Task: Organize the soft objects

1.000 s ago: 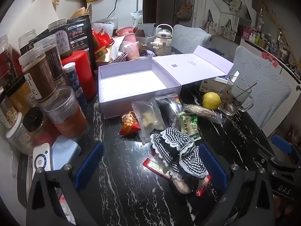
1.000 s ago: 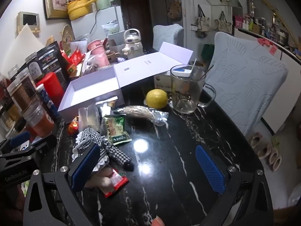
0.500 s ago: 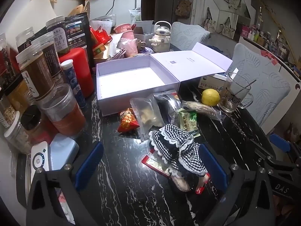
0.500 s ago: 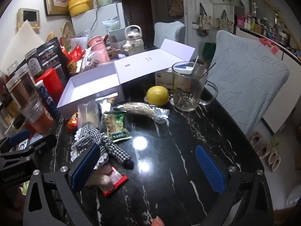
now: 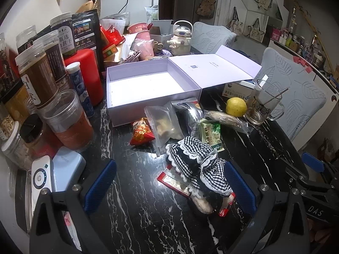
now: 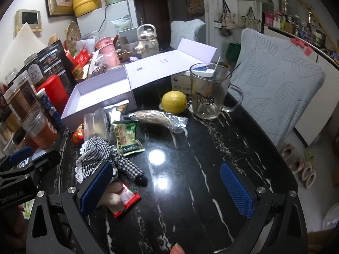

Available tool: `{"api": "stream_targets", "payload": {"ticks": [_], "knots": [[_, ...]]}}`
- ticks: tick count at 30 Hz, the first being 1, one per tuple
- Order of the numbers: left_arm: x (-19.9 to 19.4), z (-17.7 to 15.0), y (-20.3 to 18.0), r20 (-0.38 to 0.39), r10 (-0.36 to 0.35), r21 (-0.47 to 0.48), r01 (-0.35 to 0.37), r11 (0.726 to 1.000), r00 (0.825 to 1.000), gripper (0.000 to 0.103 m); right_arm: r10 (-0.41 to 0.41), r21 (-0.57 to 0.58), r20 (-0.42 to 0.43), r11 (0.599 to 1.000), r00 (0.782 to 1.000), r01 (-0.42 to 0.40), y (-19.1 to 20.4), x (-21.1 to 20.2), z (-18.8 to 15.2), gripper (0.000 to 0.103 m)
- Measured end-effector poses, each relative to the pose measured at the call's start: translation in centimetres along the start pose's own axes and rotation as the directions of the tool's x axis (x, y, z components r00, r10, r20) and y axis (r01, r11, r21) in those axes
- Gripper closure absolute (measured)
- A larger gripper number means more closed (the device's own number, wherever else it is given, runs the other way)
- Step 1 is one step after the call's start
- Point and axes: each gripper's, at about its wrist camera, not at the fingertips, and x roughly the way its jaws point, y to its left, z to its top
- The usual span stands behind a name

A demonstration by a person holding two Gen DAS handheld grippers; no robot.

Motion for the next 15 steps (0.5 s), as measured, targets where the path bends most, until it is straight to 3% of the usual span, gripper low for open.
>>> {"api": "stream_targets", "payload": {"ticks": [15], "knots": [[0.28, 0.08, 0.22, -0.009, -0.009, -0.01, 0.009, 1.0, 1.0, 0.0, -0.01, -0.001, -0.011, 1.0, 1.0, 0.01, -0.02, 0.4, -0.06, 0.0]]}}
